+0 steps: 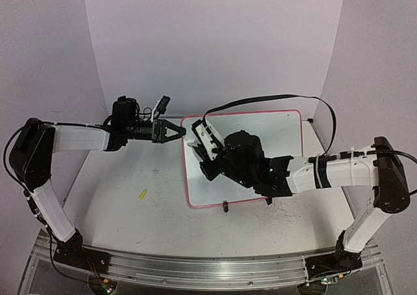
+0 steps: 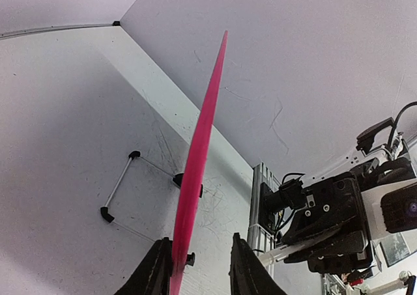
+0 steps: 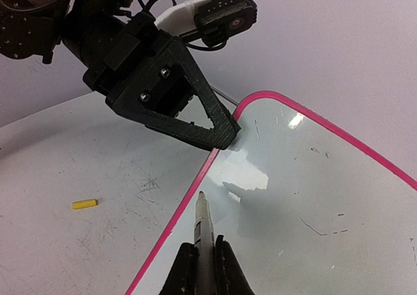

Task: Write a sentence on the whiteboard
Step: Hold the whiteboard at the center of the board, then write a sentence on the whiteboard.

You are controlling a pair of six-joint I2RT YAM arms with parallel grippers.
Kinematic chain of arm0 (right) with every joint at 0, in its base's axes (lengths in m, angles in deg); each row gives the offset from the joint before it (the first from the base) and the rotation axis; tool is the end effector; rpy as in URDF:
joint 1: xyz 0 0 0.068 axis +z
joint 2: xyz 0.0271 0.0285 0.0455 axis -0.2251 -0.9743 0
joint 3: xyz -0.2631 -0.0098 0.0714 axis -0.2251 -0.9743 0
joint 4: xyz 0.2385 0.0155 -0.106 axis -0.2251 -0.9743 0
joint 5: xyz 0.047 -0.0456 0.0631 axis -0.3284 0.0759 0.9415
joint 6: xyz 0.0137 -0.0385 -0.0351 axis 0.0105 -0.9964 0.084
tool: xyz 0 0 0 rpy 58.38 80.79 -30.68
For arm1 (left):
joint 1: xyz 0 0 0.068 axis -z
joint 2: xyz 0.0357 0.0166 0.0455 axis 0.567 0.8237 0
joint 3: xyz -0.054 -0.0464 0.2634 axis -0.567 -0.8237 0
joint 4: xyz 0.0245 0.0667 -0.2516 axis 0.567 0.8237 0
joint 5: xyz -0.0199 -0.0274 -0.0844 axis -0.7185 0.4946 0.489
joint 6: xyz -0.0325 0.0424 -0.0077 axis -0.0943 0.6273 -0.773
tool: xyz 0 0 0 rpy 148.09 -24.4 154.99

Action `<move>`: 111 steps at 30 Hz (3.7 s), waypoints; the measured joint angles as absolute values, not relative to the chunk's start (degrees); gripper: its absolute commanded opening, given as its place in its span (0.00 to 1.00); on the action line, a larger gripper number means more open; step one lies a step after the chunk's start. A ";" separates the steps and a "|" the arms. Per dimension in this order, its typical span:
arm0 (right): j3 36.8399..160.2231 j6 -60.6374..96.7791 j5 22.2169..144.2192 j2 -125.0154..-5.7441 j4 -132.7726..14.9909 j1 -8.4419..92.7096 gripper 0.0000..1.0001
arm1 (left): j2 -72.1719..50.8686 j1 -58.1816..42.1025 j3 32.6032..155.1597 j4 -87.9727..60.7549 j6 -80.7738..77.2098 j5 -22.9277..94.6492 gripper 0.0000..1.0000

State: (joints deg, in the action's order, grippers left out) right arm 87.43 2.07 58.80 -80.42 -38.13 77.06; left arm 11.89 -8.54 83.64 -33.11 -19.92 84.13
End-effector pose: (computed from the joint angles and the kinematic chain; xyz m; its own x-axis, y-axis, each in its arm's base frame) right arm 0.1816 0.3500 0.2773 0.0321 -0.2834 -0.9585 -0.7416 0.6362 -0.2130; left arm 0.3291 -0.1935 0.2561 -0.6741 0.0247 -0.7382 0.7297 0.1769 -0.6605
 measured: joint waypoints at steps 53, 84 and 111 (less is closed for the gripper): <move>87.41 2.04 55.26 -83.58 -33.80 77.06 0.00 | 14.58 -7.47 84.58 -34.53 -14.56 85.51 0.04; 87.41 2.14 54.18 -84.81 -32.97 77.08 0.00 | 14.41 -7.30 84.57 -34.51 -14.02 85.52 0.00; 86.48 4.65 55.53 -84.81 -33.09 77.17 0.00 | 14.39 -7.32 84.56 -34.49 -13.99 85.49 0.00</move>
